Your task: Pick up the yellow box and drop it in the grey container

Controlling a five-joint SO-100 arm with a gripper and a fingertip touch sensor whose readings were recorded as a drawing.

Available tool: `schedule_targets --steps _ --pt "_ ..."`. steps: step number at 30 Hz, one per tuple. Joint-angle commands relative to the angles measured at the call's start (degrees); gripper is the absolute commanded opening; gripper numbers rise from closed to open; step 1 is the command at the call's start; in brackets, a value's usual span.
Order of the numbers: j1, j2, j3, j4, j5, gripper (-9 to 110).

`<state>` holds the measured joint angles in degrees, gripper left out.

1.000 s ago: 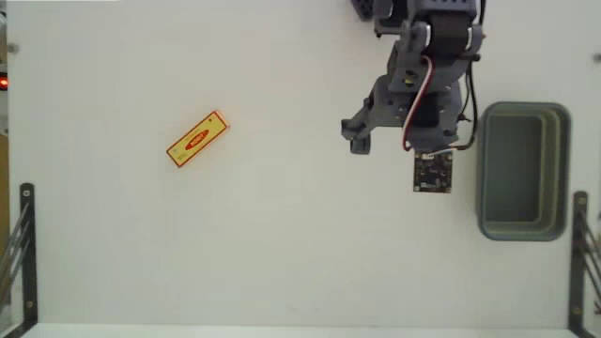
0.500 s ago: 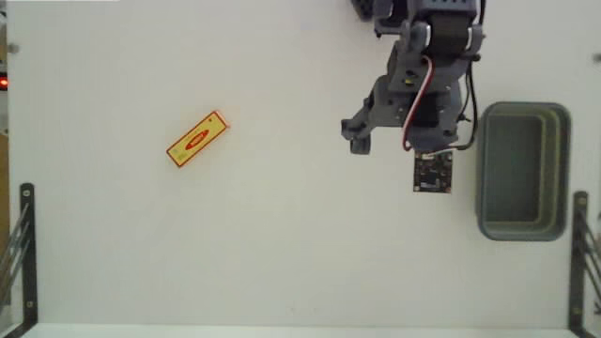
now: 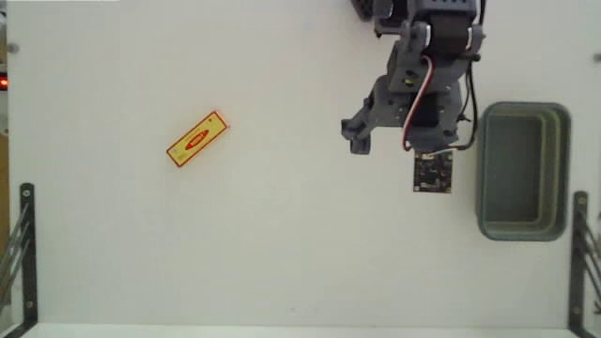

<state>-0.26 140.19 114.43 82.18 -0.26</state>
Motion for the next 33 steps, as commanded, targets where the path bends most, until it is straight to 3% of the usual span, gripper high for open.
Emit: schedule_targets --steps 1,21,33 --pt "0.26 1.93 0.12 -0.22 0.26 110" --pt "0.38 1.93 0.12 -0.22 0.26 110" --pt "11.10 1.93 0.12 -0.22 0.26 110"
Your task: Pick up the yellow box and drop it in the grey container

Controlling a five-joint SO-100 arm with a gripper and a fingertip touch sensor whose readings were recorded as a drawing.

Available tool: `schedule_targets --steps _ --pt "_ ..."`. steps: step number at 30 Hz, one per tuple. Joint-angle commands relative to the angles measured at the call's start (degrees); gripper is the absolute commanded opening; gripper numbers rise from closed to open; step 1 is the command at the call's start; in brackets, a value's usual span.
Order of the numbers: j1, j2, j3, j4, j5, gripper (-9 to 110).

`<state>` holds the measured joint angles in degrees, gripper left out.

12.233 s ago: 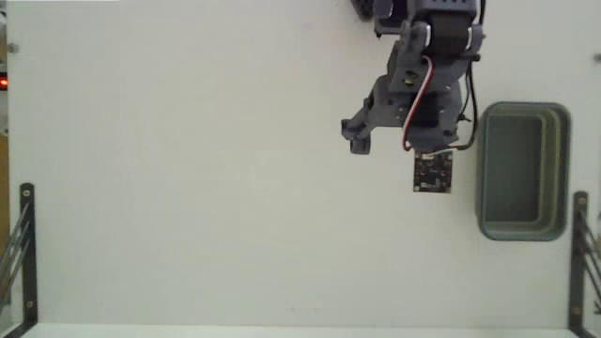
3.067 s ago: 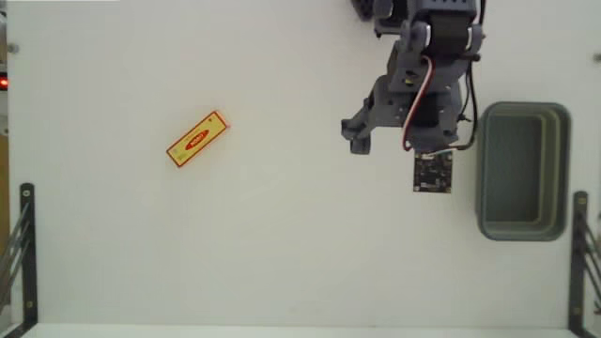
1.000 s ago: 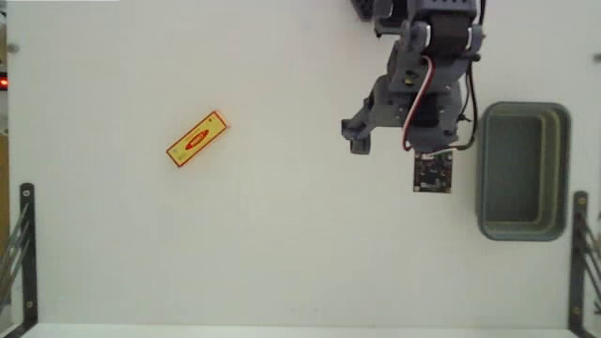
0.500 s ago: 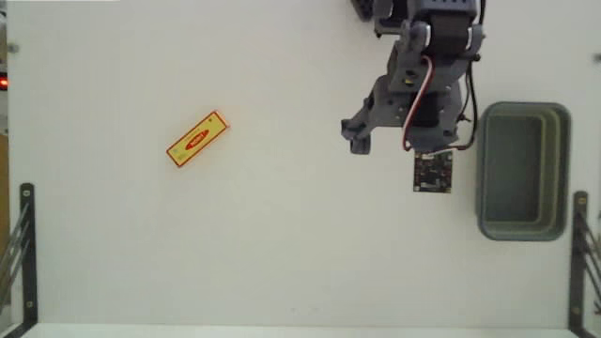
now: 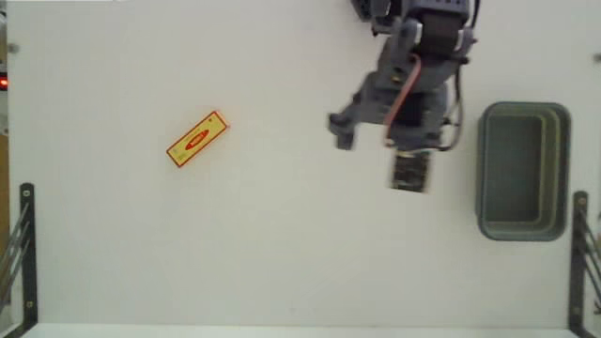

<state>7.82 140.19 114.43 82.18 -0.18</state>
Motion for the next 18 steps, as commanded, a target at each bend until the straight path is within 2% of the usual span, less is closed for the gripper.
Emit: schedule_targets --steps 1,18 --pt "4.15 1.93 0.12 -0.22 0.18 110" --pt "21.16 1.93 0.12 -0.22 0.18 110"
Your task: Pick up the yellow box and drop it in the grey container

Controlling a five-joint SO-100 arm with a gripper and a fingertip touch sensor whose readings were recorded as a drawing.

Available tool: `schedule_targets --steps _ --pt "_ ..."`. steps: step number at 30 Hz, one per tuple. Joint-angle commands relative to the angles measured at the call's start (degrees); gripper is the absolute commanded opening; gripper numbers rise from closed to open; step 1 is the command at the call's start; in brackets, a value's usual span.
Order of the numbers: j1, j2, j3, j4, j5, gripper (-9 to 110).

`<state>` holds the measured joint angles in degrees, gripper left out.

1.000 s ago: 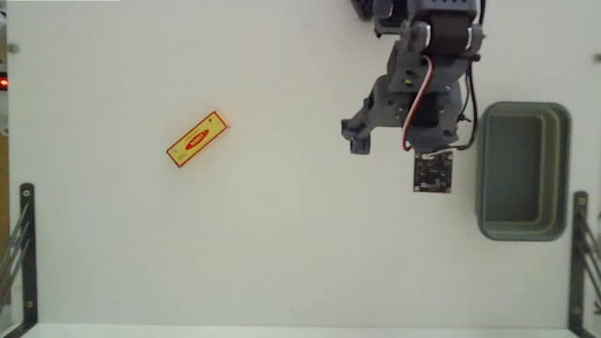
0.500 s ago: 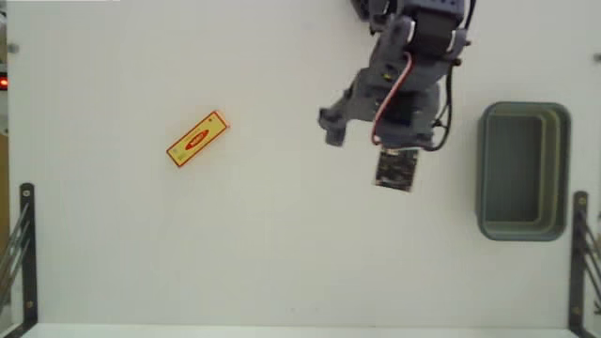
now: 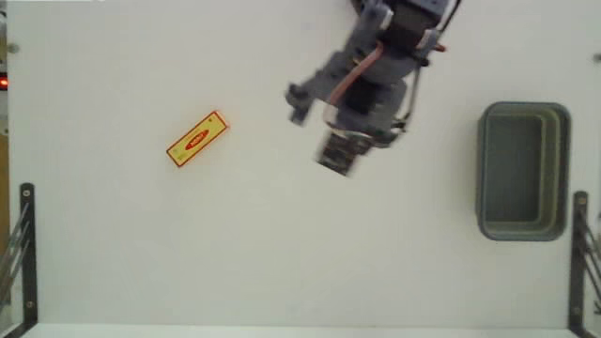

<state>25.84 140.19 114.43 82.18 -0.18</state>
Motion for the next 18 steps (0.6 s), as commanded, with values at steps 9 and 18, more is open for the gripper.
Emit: schedule_targets --steps 9,18 --pt "12.21 1.93 0.12 -0.22 0.18 110" --pt "19.45 1.93 0.12 -0.22 0.18 110"
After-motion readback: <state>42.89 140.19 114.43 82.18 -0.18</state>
